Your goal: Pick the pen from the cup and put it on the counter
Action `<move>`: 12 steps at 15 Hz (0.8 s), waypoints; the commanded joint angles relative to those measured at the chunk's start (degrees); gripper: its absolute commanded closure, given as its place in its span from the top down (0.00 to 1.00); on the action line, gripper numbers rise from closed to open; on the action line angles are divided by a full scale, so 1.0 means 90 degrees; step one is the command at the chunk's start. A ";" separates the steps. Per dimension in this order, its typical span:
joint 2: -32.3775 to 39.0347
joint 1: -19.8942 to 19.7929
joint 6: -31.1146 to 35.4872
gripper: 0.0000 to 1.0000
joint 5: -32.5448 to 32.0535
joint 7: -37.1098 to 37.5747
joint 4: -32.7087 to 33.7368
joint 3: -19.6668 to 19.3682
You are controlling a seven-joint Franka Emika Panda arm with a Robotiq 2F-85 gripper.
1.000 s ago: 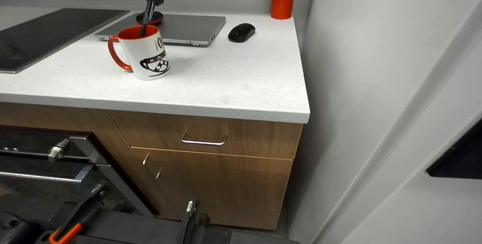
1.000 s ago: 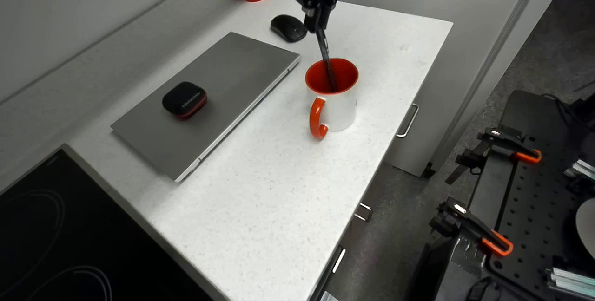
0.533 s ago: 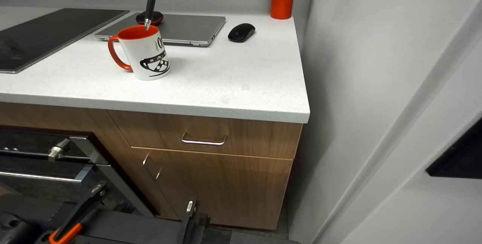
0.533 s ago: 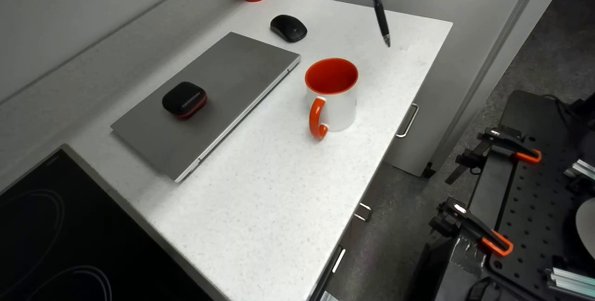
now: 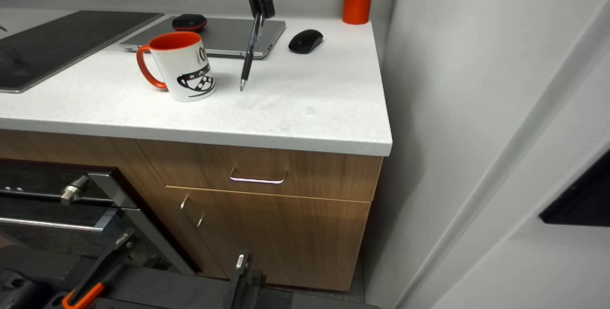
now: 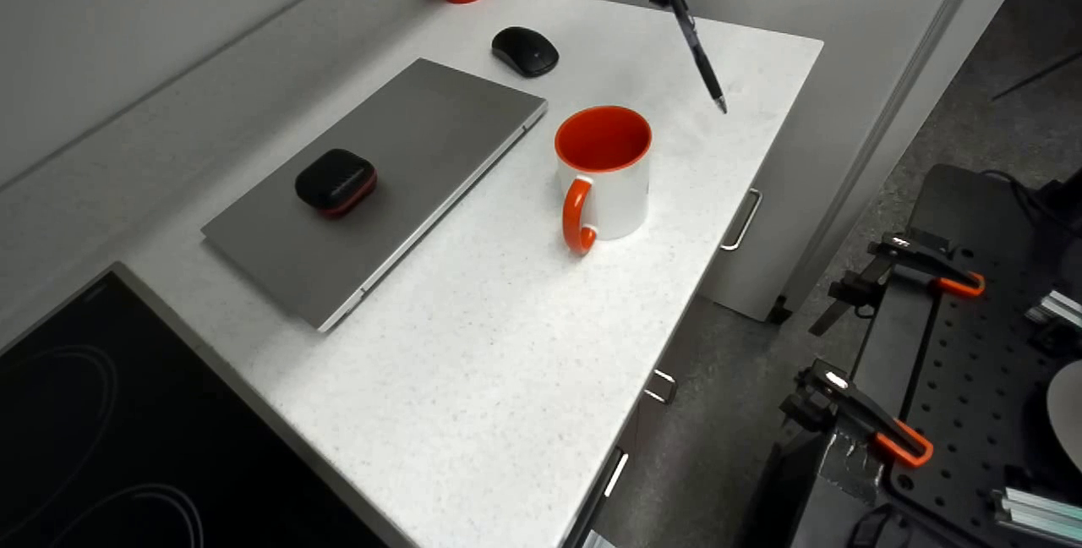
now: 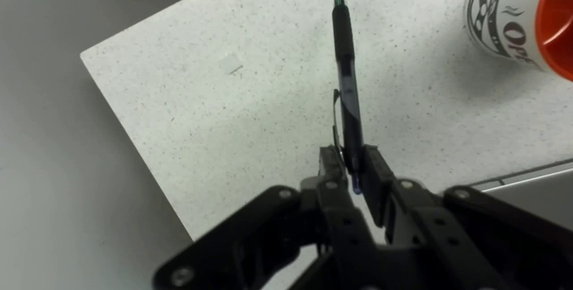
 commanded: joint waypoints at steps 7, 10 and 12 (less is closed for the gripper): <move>0.1738 0.0237 0.0683 0.42 -0.0545 0.1367 0.1109 -0.0385; 0.1882 0.0311 0.0716 0.57 -0.0486 0.1501 0.1244 -0.0502; 0.1911 0.0340 0.0747 0.73 -0.0431 0.1549 0.1285 -0.0558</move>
